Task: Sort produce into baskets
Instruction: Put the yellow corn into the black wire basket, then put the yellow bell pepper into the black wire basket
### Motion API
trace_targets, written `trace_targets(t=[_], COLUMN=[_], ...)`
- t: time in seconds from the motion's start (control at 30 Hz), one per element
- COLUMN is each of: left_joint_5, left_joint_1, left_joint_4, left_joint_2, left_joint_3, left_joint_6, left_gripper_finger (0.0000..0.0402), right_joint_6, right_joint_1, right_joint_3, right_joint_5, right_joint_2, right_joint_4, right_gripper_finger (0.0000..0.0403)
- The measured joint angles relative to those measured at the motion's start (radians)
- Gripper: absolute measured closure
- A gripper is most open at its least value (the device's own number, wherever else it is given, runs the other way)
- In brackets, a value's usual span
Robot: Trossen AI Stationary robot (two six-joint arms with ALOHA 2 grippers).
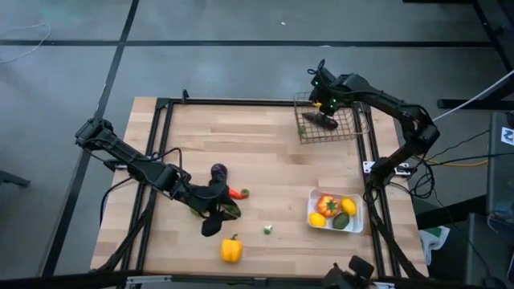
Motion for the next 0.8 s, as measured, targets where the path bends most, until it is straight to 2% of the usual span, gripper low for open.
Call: trace_targets(t=[0.2,0.37,0.53,0.8], left_joint_5=[0.040,0.085,0.179,0.393], left_joint_1=[0.023,0.054,0.075,0.064], left_joint_4=[0.000,0.000,-0.031,-0.170], left_joint_2=[0.000,0.000,0.000,0.000], left_joint_3=[0.000,0.000,0.001,0.001], left_joint_6=[-0.152,-0.211,-0.304,-0.740], left_gripper_finger=[0.0182,0.0162,0.0143,0.0137], right_joint_6=[0.001,0.001,0.003,0.010], right_joint_1=[0.003,0.003,0.003,0.003], right_joint_3=[0.000,0.000,0.000,0.000], right_joint_5=[-0.001,-0.001,-0.001,-0.068], right_joint_2=[0.000,0.000,0.000,0.000], right_joint_4=[0.002,0.004,0.003,0.002], right_gripper_finger=[0.0242,0.0193,0.0174,0.0177])
